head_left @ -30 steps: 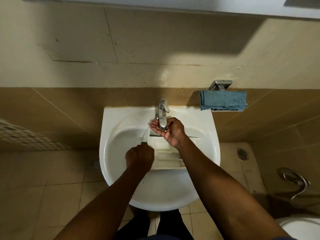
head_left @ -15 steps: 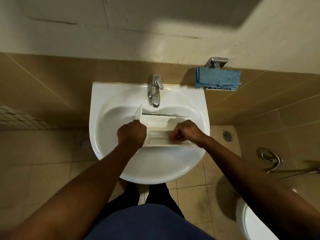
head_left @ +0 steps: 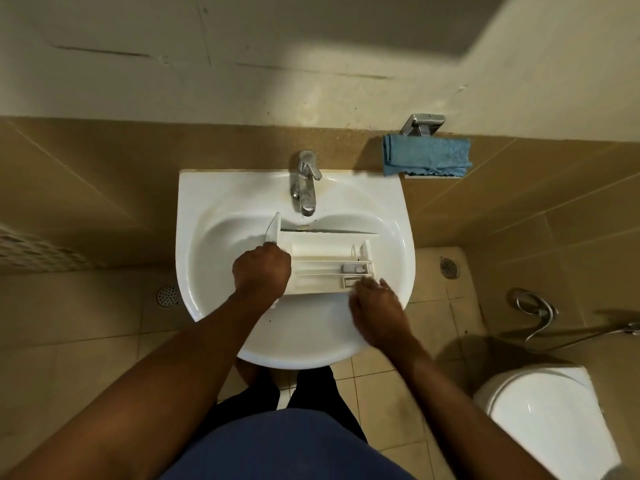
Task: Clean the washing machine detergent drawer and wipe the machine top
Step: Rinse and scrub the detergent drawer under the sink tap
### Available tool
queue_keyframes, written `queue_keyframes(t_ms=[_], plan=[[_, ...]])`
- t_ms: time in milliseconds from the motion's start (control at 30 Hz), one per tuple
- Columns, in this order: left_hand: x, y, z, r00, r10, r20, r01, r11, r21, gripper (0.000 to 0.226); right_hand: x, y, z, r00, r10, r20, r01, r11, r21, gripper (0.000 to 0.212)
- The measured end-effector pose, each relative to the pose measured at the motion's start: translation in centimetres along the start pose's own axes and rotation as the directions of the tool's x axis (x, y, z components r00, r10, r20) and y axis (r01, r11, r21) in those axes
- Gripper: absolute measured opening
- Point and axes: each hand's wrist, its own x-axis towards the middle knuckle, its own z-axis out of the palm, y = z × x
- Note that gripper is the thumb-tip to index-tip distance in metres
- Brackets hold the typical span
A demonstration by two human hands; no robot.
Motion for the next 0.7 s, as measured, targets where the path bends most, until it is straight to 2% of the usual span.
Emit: queue_keyframes(t_ms=[100,167,267,400,467,533,633,700], plan=[[-0.1,0.0,0.0,0.998,0.049,-0.036,-0.049,0.999,-0.012,0.015,-0.2,-2.1,1.4,0.999,-0.019,-0.037,0.017,0.999,-0.052,0.04],[-0.2,-0.1,0.0,0.996,0.078,-0.045,-0.08,0.996,-0.028,0.021,-0.3,-1.2,0.0,0.998,-0.038,-0.042,0.04,0.999,0.026,0.034],[-0.4,-0.1,-0.3,0.997,0.04,-0.063,-0.044,0.997,-0.056,0.02,-0.2,1.4,-1.9,0.993,0.027,-0.118,-0.019,0.998,0.065,0.023],[-0.4,-0.2,-0.4,0.996,0.07,-0.06,-0.072,0.997,-0.026,0.019,0.5,-1.2,1.0,0.995,0.026,-0.096,-0.036,0.994,-0.105,0.041],[-0.4,-0.2,-0.5,0.996,0.079,-0.044,-0.08,0.997,-0.018,0.018,0.6,-3.0,2.5,0.998,-0.005,-0.055,-0.003,0.989,-0.146,0.041],[-0.5,-0.2,-0.7,0.995,0.081,-0.052,-0.081,0.997,-0.003,0.019,0.7,-2.2,1.9,0.998,-0.039,-0.05,0.034,0.996,-0.088,0.041],[-0.5,-0.3,-0.7,0.994,0.095,-0.053,-0.096,0.995,-0.004,0.02,0.2,1.4,-0.7,0.997,0.042,-0.07,-0.037,0.996,0.079,0.038],[-0.5,-0.2,-0.7,0.996,0.081,-0.048,-0.082,0.996,-0.021,0.018,0.0,2.5,-1.4,0.998,0.036,-0.052,-0.032,0.997,0.073,0.04]])
